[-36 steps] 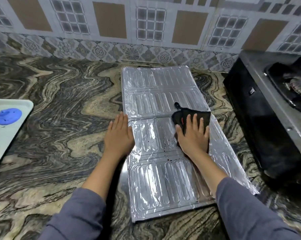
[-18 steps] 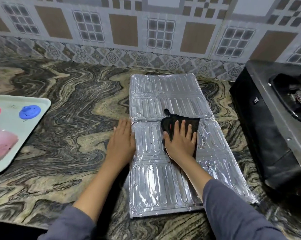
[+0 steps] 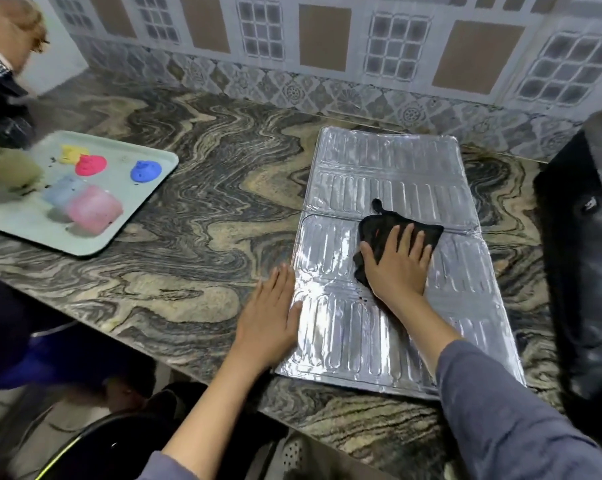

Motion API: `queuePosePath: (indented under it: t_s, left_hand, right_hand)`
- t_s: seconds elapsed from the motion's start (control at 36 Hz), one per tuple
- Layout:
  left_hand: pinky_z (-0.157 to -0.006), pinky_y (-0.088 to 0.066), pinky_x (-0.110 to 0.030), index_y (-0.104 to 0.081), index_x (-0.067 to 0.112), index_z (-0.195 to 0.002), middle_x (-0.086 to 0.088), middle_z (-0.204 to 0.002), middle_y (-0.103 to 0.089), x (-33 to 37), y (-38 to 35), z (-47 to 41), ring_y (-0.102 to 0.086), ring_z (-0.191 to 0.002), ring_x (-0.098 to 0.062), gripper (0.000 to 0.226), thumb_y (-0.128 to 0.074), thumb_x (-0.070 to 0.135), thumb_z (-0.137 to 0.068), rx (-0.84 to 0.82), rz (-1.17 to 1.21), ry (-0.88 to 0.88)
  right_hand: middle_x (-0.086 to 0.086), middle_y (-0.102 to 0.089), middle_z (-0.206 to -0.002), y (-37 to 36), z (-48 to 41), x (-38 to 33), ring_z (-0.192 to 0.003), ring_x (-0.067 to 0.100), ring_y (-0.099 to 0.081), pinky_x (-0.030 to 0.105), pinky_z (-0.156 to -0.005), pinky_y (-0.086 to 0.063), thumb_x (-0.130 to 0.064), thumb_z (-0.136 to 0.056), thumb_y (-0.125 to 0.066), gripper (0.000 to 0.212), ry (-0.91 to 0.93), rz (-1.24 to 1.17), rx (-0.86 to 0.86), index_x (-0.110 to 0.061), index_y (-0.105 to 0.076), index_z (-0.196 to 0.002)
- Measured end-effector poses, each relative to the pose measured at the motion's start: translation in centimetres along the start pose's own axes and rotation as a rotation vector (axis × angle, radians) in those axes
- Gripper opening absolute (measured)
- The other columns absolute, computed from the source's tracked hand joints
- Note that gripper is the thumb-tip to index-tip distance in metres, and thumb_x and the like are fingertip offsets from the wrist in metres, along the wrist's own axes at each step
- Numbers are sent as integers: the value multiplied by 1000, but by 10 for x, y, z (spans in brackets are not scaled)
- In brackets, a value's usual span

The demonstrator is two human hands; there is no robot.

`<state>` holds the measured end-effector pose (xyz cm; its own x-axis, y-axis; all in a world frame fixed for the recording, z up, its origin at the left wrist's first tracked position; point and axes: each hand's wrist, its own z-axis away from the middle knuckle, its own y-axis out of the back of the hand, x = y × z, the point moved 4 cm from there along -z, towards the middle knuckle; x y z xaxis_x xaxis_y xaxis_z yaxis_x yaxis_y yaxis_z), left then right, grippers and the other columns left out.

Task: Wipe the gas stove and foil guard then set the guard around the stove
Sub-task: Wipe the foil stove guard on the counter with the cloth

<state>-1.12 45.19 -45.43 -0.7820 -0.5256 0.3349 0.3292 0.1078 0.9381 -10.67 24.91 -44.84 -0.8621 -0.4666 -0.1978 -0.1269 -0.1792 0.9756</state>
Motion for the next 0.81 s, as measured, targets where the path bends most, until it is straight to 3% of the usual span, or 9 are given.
queuePosePath:
  t_s: [0.17, 0.58, 0.72, 0.81]
  left_hand:
    - [-118, 6, -28, 14, 25, -145, 10, -153, 16, 2, -1, 0, 14, -142, -5, 55, -12, 39, -98, 34, 15, 27]
    - [-121, -5, -30, -1, 26, -147, 12, -156, 2, 1, 1, 1, 3, -143, -1, 52, -17, 26, -98, 161, 168, 79]
    - [-120, -2, -28, -10, 23, -148, 8, -157, -6, 0, 3, 2, -3, -144, -4, 51, -19, 23, -98, 168, 175, 89]
    - [-117, 1, -25, -12, 19, -148, 5, -157, -9, 1, 5, 1, -4, -144, -6, 51, -19, 22, -97, 169, 156, 82]
  right_hand:
    - [18, 3, -157, -7, 5, -29, -145, 34, 7, 46, -117, 8, -59, -93, -16, 79, 104, 19, -6, -5, -3, -148]
    - [5, 8, -158, -20, 15, -93, -145, 23, 12, 38, -117, 9, -51, -97, -21, 67, 573, 60, -144, -17, 1, -149]
    - [5, 4, -159, -18, 18, -91, -146, 23, 8, 37, -118, 7, -63, -83, -2, 80, 693, 120, -147, -18, -1, -149]
    - [1, 3, -159, -16, 23, -79, -146, 19, 6, 32, -116, 8, -60, -83, -3, 78, 741, 132, -143, -20, -2, -150]
